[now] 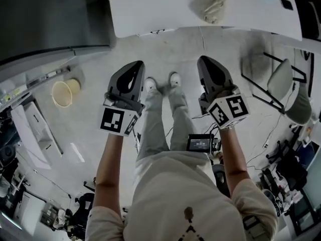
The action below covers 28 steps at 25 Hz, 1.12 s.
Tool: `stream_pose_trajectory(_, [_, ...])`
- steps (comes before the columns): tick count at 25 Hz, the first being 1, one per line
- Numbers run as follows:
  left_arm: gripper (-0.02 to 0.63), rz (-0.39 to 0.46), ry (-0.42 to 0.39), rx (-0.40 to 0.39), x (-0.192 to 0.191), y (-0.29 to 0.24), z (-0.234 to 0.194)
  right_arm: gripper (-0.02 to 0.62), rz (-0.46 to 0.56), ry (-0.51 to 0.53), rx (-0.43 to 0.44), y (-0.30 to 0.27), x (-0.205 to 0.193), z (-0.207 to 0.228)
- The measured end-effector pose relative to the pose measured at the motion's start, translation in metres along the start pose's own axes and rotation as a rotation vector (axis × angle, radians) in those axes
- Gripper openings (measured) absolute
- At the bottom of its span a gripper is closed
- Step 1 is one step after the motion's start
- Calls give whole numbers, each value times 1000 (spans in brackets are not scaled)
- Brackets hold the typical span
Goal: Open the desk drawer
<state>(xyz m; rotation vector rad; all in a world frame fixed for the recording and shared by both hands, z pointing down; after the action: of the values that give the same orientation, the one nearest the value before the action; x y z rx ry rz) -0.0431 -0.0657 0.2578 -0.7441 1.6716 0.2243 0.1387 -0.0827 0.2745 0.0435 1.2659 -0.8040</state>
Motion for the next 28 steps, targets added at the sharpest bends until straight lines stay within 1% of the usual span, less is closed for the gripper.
stream_pose_trajectory(2, [9,-26,-11,3,-23,-18,-2,28,-35,-7,42,-24,-22,5])
stream_pose_trajectory(5, [9,-71,-60,17,-65,-43,-12,28,-97,32,79,-57,-60,17])
stream_pose_trajectory(9, [9,-102,-39,58,-126,-67,-37,28,-164,85,109,-93,-107,35])
stream_pose_trajectory(12, [9,-136,-60,72,-166,-82,-48,28,-186,152,137,-115,-135,49])
stream_pose_trajectory(15, [9,-182,-96,65,-202,-98,-54,28,-211,237,150,-133,-159,61])
stream_pose_trajectory(19, [9,-237,-180,42,-237,-120,-62,28,-257,331,160,-155,-190,71])
stream_pose_trajectory(21, [9,-258,-219,36,-253,-130,-67,28,-276,379,151,-167,-205,76])
stream_pose_trajectory(24, [11,-295,-300,17,-270,-147,-79,28,-291,522,149,-187,-219,81])
stream_pose_trajectory(28, [11,-339,-440,-10,-277,-172,-95,29,-312,675,161,-221,-225,88])
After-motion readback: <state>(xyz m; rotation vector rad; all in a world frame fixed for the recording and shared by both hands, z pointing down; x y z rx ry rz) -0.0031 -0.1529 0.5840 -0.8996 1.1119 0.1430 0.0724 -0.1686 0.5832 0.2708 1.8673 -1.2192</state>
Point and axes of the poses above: the fingertips, and each gripper's own axes: y backward along the fingers, z to its right, x out of its top, the point moved 2 cm from there along y, backward along the fingers, and after that the axes turned 3 degrees about -x, right-handed, at the moved point
